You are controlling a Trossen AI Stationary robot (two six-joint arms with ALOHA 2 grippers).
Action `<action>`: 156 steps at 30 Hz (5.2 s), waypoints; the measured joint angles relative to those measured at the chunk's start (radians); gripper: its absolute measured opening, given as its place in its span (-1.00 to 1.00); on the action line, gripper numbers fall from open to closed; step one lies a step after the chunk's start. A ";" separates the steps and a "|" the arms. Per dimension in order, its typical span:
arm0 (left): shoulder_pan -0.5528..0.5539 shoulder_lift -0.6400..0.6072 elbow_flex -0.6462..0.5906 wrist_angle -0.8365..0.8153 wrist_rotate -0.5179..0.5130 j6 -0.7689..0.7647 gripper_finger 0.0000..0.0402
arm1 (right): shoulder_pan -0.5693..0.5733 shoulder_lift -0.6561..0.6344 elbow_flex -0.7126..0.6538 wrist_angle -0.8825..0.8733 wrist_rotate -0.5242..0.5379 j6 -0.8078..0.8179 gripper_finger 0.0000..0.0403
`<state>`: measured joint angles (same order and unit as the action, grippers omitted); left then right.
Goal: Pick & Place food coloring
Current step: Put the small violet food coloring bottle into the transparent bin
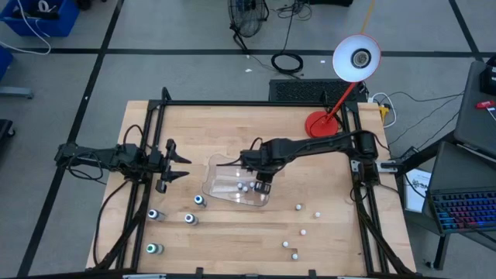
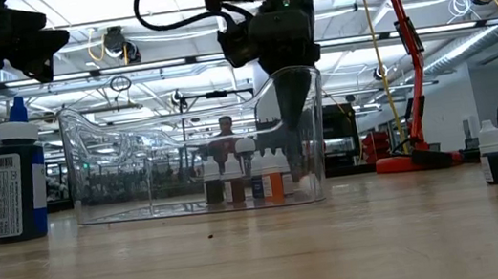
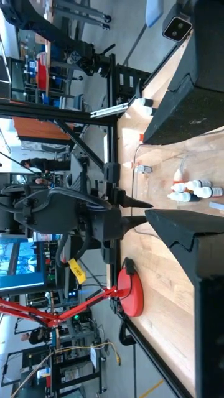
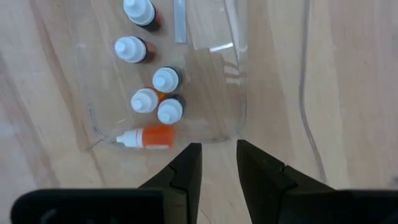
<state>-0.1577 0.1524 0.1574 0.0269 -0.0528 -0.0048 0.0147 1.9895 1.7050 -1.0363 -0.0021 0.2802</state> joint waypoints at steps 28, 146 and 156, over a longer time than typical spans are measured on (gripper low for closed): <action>0.000 0.000 0.000 0.000 0.000 0.000 -0.09 | 0.430 -0.140 -0.176 -0.294 0.058 0.530 -0.47; 0.000 0.000 0.000 0.001 0.000 0.000 -0.09 | 0.005 0.241 0.298 -0.054 -0.012 -0.319 -0.72; 0.000 0.000 0.000 0.000 0.000 0.000 -0.09 | 0.027 0.239 0.288 -0.151 -0.050 -0.702 -0.72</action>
<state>-0.1574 0.1520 0.1574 0.0269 -0.0528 -0.0048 0.0417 2.2288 1.9930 -1.1870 -0.0517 -0.4219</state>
